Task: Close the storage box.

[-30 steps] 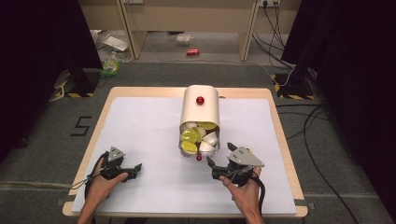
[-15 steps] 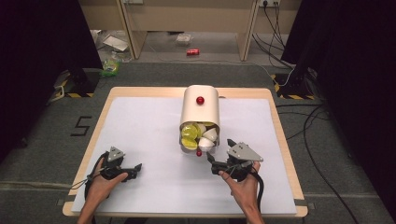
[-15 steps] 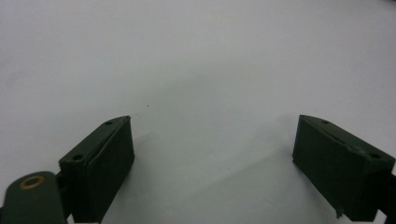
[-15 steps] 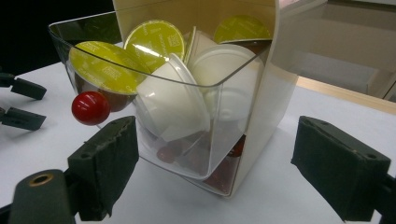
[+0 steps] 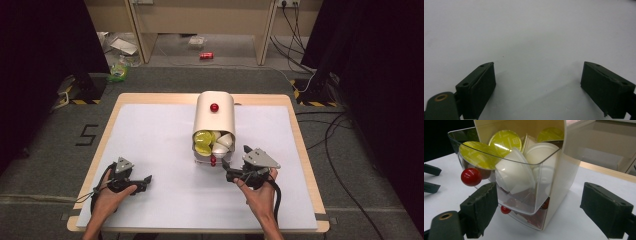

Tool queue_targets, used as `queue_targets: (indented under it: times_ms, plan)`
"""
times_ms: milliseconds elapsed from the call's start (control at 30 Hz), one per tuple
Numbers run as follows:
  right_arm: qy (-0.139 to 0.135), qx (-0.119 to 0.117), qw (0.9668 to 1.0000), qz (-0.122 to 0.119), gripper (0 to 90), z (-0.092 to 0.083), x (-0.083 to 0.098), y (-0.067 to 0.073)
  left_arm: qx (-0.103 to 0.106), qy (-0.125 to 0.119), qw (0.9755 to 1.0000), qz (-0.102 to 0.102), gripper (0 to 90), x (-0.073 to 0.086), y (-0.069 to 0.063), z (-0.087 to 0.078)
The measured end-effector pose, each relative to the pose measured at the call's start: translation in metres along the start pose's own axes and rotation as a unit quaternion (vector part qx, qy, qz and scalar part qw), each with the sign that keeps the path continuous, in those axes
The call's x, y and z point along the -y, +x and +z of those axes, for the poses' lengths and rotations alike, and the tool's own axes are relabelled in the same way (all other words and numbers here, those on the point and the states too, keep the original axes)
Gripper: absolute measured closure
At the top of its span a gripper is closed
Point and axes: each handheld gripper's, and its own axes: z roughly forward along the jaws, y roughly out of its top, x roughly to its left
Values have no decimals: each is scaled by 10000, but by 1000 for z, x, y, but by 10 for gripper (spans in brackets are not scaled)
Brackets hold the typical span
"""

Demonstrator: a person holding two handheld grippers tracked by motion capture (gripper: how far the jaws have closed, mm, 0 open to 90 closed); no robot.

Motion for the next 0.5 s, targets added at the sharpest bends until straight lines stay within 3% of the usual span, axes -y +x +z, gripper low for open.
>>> queue_targets:
  times_ms: [500]
  plan:
    - [23, 46, 10000, 55, 148, 8, -1, -5, -2, 0, 10000, 3, 117, 0, 0, 0]
